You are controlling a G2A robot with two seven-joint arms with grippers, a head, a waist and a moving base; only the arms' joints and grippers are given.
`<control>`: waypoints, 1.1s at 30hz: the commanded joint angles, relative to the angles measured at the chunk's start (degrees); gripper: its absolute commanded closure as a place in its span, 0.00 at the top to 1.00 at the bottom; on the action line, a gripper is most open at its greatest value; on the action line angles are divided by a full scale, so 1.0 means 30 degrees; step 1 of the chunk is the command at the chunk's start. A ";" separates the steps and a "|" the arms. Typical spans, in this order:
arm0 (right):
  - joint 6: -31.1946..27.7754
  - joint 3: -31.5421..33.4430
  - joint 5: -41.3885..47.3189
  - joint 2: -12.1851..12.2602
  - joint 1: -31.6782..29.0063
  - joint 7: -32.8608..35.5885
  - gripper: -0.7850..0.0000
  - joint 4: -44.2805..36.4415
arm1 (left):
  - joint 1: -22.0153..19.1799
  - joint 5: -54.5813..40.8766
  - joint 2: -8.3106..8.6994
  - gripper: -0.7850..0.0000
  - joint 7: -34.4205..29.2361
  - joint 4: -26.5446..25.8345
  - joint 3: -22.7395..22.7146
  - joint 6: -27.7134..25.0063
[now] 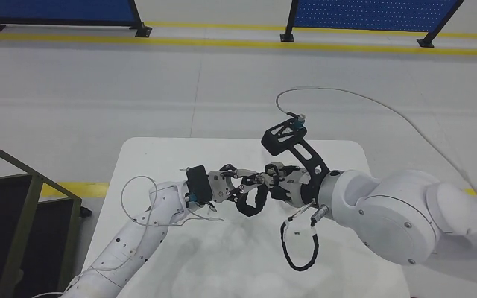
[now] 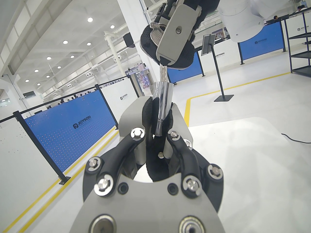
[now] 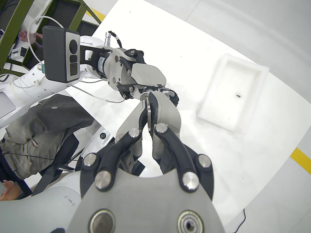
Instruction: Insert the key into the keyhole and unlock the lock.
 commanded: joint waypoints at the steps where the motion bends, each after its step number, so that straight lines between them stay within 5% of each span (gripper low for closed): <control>1: 0.0009 -0.0104 -0.0108 0.0008 0.0094 -0.0008 0.00 0.0000 | 0.0018 0.0057 -0.0015 0.00 0.0006 -0.0010 -0.0034 -0.0041; 33: 0.0164 -0.3530 -0.0416 0.0366 0.2825 -0.0161 0.00 0.0000 | 0.0111 -0.0046 -0.0399 0.00 -0.0263 0.0231 -0.0410 -0.0649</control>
